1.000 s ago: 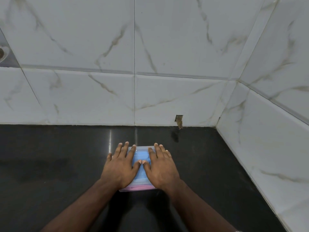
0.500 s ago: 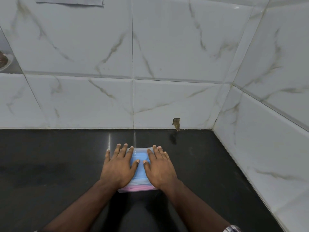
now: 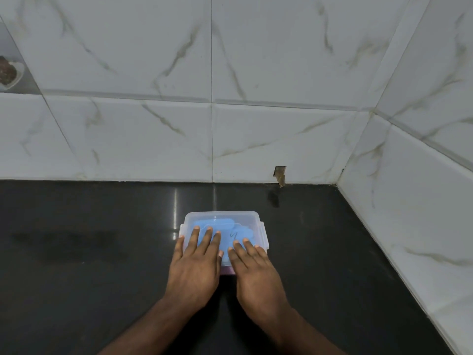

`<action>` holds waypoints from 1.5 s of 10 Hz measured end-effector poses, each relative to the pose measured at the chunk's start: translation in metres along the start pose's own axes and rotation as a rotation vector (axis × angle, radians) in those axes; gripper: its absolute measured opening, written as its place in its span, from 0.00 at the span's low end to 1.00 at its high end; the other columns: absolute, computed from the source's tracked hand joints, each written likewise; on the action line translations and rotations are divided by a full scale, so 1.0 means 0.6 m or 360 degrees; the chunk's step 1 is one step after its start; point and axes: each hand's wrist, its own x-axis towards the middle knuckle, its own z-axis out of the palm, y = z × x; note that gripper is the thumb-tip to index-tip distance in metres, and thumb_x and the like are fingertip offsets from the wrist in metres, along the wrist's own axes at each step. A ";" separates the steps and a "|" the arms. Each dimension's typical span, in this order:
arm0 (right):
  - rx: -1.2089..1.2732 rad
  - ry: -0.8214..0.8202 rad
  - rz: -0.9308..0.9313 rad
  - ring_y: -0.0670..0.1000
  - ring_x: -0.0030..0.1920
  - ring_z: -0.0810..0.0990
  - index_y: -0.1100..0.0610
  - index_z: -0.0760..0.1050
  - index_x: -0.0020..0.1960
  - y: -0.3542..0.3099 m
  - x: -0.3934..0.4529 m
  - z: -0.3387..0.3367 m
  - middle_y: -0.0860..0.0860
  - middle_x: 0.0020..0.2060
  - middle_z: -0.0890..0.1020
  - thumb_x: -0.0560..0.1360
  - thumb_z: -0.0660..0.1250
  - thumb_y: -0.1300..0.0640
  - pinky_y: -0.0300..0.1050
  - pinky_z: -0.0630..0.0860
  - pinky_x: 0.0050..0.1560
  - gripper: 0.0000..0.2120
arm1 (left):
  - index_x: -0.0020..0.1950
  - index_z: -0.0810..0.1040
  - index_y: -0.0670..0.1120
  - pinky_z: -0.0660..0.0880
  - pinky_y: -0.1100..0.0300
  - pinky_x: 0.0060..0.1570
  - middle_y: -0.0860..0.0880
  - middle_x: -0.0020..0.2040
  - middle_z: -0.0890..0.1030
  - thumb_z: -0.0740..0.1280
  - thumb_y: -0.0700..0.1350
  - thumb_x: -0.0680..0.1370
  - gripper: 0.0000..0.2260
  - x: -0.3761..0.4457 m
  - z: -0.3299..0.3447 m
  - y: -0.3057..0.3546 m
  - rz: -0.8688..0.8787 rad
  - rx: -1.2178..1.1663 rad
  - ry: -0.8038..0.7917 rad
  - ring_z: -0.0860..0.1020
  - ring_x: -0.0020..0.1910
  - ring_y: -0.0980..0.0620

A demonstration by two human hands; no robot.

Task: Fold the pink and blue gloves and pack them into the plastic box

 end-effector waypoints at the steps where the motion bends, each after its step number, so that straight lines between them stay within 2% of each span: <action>1: -0.0035 -0.0002 -0.0024 0.54 0.67 0.76 0.57 0.80 0.63 -0.002 -0.002 -0.004 0.53 0.63 0.81 0.71 0.54 0.59 0.56 0.69 0.67 0.25 | 0.80 0.62 0.48 0.49 0.42 0.78 0.49 0.80 0.62 0.42 0.56 0.83 0.28 0.001 0.008 -0.005 0.0003 0.0013 -0.0016 0.53 0.81 0.45; 2: -0.0038 -0.0007 -0.0030 0.55 0.68 0.75 0.58 0.79 0.65 -0.004 -0.008 -0.012 0.54 0.65 0.79 0.70 0.62 0.60 0.56 0.69 0.68 0.23 | 0.81 0.58 0.51 0.43 0.45 0.78 0.50 0.82 0.57 0.48 0.54 0.86 0.24 0.001 0.004 -0.007 0.0027 -0.0017 0.0011 0.48 0.82 0.46; 3: 0.0014 -0.0012 -0.0031 0.55 0.69 0.74 0.58 0.78 0.65 -0.006 -0.027 -0.014 0.54 0.66 0.79 0.68 0.71 0.60 0.58 0.69 0.68 0.25 | 0.77 0.69 0.48 0.53 0.43 0.77 0.47 0.78 0.66 0.54 0.48 0.83 0.22 -0.018 -0.008 -0.006 0.0128 -0.0064 0.0079 0.58 0.80 0.43; 4: 0.0009 -0.0047 -0.0035 0.55 0.70 0.73 0.57 0.78 0.66 -0.012 -0.047 -0.012 0.54 0.67 0.78 0.69 0.72 0.58 0.59 0.71 0.68 0.25 | 0.71 0.76 0.44 0.62 0.43 0.75 0.43 0.72 0.74 0.53 0.45 0.77 0.25 -0.053 0.000 -0.001 0.0195 -0.0029 0.0141 0.68 0.75 0.41; 5: -0.0012 -0.0019 -0.0046 0.55 0.71 0.72 0.57 0.77 0.66 -0.013 -0.053 -0.004 0.54 0.67 0.77 0.69 0.71 0.58 0.56 0.68 0.70 0.25 | 0.72 0.74 0.41 0.56 0.45 0.72 0.41 0.74 0.72 0.54 0.46 0.76 0.26 -0.074 0.016 0.006 0.0184 -0.0024 0.0135 0.67 0.75 0.39; 6: 0.0006 0.0027 -0.0050 0.57 0.71 0.72 0.59 0.77 0.67 -0.011 -0.050 0.005 0.56 0.68 0.76 0.69 0.71 0.59 0.55 0.63 0.70 0.26 | 0.74 0.72 0.40 0.57 0.44 0.71 0.40 0.75 0.70 0.54 0.45 0.76 0.26 -0.070 0.028 0.005 0.0187 0.0006 0.0156 0.66 0.75 0.38; 7: 0.0015 0.0028 -0.0050 0.57 0.70 0.72 0.59 0.77 0.67 -0.009 -0.037 0.009 0.57 0.68 0.76 0.67 0.72 0.59 0.58 0.69 0.69 0.27 | 0.75 0.70 0.40 0.56 0.44 0.72 0.39 0.76 0.68 0.54 0.45 0.77 0.27 -0.057 0.036 -0.001 0.0208 0.0021 0.0178 0.64 0.76 0.38; 8: 0.0059 0.0001 -0.0046 0.58 0.70 0.72 0.60 0.77 0.67 -0.002 -0.015 0.011 0.57 0.67 0.77 0.67 0.71 0.59 0.60 0.68 0.69 0.28 | 0.75 0.69 0.39 0.60 0.41 0.74 0.39 0.76 0.67 0.53 0.46 0.77 0.27 -0.035 0.040 -0.007 0.0222 0.0012 0.0171 0.64 0.76 0.38; 9: 0.0064 -0.0079 -0.0028 0.58 0.73 0.68 0.60 0.73 0.70 0.010 0.013 0.017 0.58 0.70 0.74 0.69 0.69 0.59 0.57 0.61 0.73 0.29 | 0.77 0.66 0.39 0.60 0.40 0.75 0.38 0.78 0.64 0.50 0.47 0.77 0.29 -0.003 0.039 -0.014 0.0223 0.0033 0.0102 0.61 0.78 0.38; 10: 0.0090 -0.0214 -0.0031 0.57 0.78 0.55 0.59 0.62 0.77 0.024 0.048 0.020 0.57 0.77 0.62 0.73 0.61 0.57 0.52 0.43 0.77 0.32 | 0.82 0.47 0.43 0.39 0.46 0.78 0.42 0.82 0.44 0.41 0.50 0.77 0.33 0.037 0.043 -0.026 0.0226 0.0106 -0.0017 0.41 0.81 0.41; 11: 0.0099 -0.0278 -0.0012 0.55 0.79 0.50 0.57 0.56 0.79 0.035 0.080 0.023 0.56 0.79 0.57 0.74 0.59 0.56 0.48 0.39 0.76 0.33 | 0.82 0.41 0.44 0.35 0.47 0.78 0.43 0.82 0.38 0.46 0.49 0.79 0.32 0.070 0.048 -0.035 0.0226 0.0155 -0.0063 0.35 0.80 0.44; 13: 0.0156 -0.0428 0.0027 0.54 0.79 0.48 0.56 0.53 0.79 0.049 0.126 0.011 0.55 0.80 0.53 0.75 0.59 0.58 0.50 0.45 0.78 0.34 | 0.82 0.39 0.46 0.38 0.47 0.79 0.45 0.82 0.37 0.51 0.47 0.81 0.32 0.117 0.030 -0.047 0.0220 0.0060 -0.0210 0.34 0.80 0.47; 14: 0.0294 -0.0450 0.0111 0.53 0.79 0.49 0.56 0.53 0.80 0.050 0.141 0.002 0.54 0.80 0.54 0.76 0.58 0.60 0.49 0.47 0.78 0.33 | 0.82 0.39 0.45 0.37 0.47 0.78 0.45 0.82 0.37 0.50 0.50 0.81 0.32 0.127 0.021 -0.043 0.0164 0.0002 -0.0207 0.34 0.80 0.47; 15: 0.0370 -0.0362 0.0205 0.52 0.79 0.51 0.56 0.53 0.80 0.044 0.154 -0.013 0.53 0.79 0.56 0.79 0.57 0.59 0.48 0.50 0.77 0.31 | 0.82 0.40 0.44 0.34 0.46 0.77 0.45 0.81 0.36 0.47 0.54 0.82 0.32 0.129 0.017 -0.039 0.0078 0.0015 0.0016 0.34 0.79 0.46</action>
